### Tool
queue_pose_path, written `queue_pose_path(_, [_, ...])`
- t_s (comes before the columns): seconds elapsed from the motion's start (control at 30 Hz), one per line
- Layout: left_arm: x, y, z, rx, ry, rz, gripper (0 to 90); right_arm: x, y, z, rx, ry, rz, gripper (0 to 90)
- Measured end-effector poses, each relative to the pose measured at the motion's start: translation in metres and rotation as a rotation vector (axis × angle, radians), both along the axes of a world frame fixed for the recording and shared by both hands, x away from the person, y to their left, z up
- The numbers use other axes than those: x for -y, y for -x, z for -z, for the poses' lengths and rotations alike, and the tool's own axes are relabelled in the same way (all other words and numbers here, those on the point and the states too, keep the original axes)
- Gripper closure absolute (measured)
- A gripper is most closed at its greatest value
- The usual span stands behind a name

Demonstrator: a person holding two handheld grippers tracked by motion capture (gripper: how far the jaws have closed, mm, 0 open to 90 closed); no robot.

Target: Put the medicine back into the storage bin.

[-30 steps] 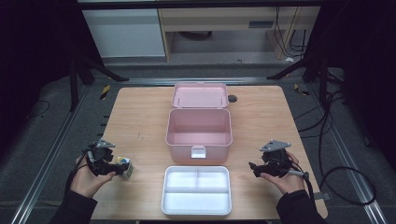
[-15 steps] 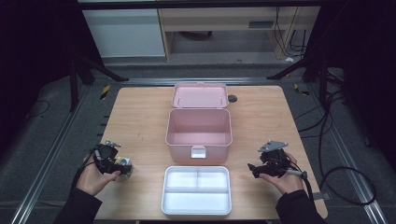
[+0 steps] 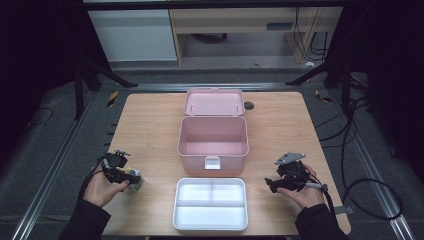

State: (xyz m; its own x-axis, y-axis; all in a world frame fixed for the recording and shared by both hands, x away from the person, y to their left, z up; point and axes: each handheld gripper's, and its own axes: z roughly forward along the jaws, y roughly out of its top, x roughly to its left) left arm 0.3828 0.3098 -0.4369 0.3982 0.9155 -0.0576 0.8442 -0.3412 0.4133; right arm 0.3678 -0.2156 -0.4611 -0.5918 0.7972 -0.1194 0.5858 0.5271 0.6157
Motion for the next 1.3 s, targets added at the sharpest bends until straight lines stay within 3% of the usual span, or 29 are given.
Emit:
queue_pose_path(0.17, [0.004,0.004,-0.015,0.043,0.025,0.024,45.4,0.001,0.000,0.000,0.001,-0.005,0.005,17.8])
queue_pose_path(0.5, [0.011,0.002,-0.049,0.109,0.130,0.089,45.3,0.006,0.000,-0.002,0.010,-0.014,0.025,17.4])
queue_pose_path(0.77, [0.023,-0.019,-0.084,0.146,0.154,0.138,45.3,0.008,0.001,-0.003,0.013,-0.015,0.033,17.2])
queue_pose_path(1.1, [0.057,-0.043,-0.128,0.198,0.139,0.220,45.3,0.008,0.001,-0.002,0.014,-0.008,0.029,17.2])
queue_pose_path(1.3, [0.074,-0.051,-0.147,0.229,0.160,0.269,45.3,0.009,0.001,-0.003,0.016,-0.011,0.031,17.2])
